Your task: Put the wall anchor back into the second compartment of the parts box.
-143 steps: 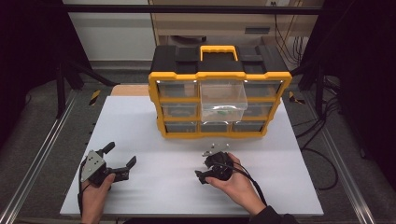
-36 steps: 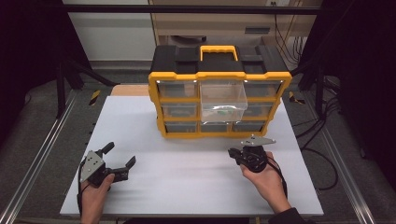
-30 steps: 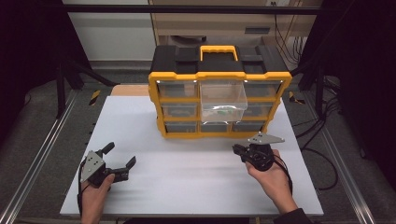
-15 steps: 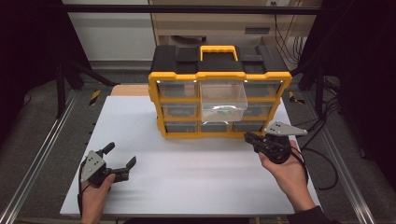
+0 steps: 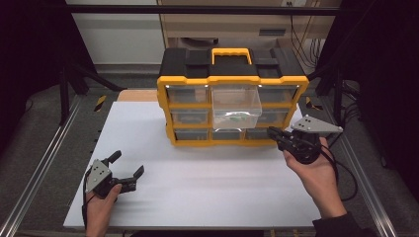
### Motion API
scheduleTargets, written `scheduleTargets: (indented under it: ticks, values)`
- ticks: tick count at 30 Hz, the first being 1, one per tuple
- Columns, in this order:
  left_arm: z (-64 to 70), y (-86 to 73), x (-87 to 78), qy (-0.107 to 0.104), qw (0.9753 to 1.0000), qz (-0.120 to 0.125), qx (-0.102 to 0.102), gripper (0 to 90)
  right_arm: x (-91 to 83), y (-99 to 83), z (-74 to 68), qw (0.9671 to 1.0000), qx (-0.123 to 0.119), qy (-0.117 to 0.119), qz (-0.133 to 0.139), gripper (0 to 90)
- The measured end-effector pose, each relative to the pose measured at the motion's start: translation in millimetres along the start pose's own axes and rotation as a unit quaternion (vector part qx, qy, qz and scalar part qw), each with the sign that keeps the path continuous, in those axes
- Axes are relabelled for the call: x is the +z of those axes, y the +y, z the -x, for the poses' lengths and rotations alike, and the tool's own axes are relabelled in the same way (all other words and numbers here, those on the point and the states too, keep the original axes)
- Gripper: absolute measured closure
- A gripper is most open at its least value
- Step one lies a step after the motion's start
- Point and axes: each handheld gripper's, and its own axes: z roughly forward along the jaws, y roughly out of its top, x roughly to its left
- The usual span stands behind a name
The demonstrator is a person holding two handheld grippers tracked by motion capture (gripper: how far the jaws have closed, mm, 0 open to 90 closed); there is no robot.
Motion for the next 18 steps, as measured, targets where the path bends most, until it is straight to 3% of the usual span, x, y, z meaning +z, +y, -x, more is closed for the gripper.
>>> scheduleTargets:
  ticks: [18]
  values:
    - [-0.2,0.0,-0.1,0.0,1.0,0.0,0.0,1.1,-21.0,43.1,4.8,0.9992,-0.02,-0.02,0.029,84.3]
